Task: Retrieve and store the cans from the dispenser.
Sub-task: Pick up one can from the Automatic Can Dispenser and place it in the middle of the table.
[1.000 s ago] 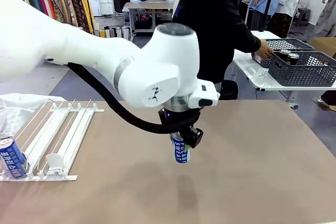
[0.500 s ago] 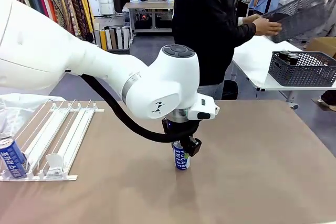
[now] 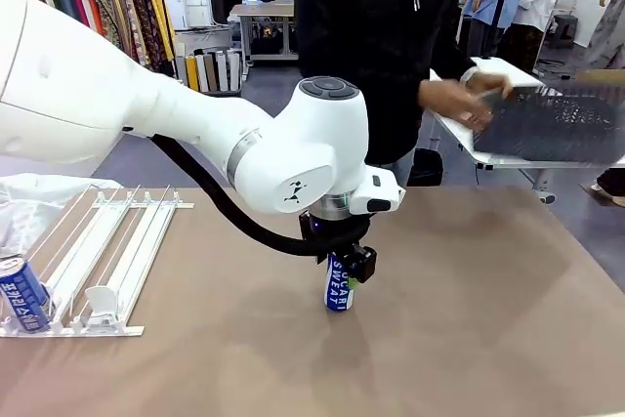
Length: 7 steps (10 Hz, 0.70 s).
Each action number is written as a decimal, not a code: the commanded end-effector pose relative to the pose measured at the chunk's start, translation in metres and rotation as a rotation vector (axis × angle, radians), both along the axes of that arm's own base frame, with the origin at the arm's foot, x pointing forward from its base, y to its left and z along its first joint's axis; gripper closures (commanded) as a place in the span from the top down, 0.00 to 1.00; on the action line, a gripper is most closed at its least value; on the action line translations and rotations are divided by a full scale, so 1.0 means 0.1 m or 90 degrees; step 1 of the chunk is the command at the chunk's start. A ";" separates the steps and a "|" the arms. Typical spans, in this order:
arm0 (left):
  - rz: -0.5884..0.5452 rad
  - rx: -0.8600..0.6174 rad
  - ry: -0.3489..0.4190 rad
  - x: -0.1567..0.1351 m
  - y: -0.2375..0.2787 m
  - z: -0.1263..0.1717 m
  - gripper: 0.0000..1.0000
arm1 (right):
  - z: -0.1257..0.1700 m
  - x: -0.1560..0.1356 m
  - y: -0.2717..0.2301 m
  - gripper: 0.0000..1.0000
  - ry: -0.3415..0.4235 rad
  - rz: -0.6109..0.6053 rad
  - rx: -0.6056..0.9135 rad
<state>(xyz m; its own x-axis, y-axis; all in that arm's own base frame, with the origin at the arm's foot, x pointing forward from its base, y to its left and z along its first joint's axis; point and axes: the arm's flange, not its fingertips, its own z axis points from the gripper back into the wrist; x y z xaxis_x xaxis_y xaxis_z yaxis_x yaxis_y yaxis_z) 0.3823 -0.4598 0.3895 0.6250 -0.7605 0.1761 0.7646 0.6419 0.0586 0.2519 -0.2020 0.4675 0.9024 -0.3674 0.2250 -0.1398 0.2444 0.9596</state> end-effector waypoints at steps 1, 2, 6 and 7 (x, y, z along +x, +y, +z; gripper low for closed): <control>0.020 -0.019 -0.024 -0.07 0.03 0.07 1.00 | 0.02 0.01 -0.01 1.00 -0.010 -0.001 0.006; 0.042 -0.031 -0.043 -0.12 0.06 0.18 1.00 | 0.02 0.01 -0.01 1.00 -0.010 -0.001 0.006; 0.132 -0.102 -0.034 -0.60 0.55 1.09 1.00 | 0.02 0.01 -0.01 1.00 -0.010 -0.001 0.006; 0.133 -0.128 -0.018 -0.71 0.80 1.37 1.00 | 0.02 0.01 -0.01 1.00 -0.010 -0.001 0.006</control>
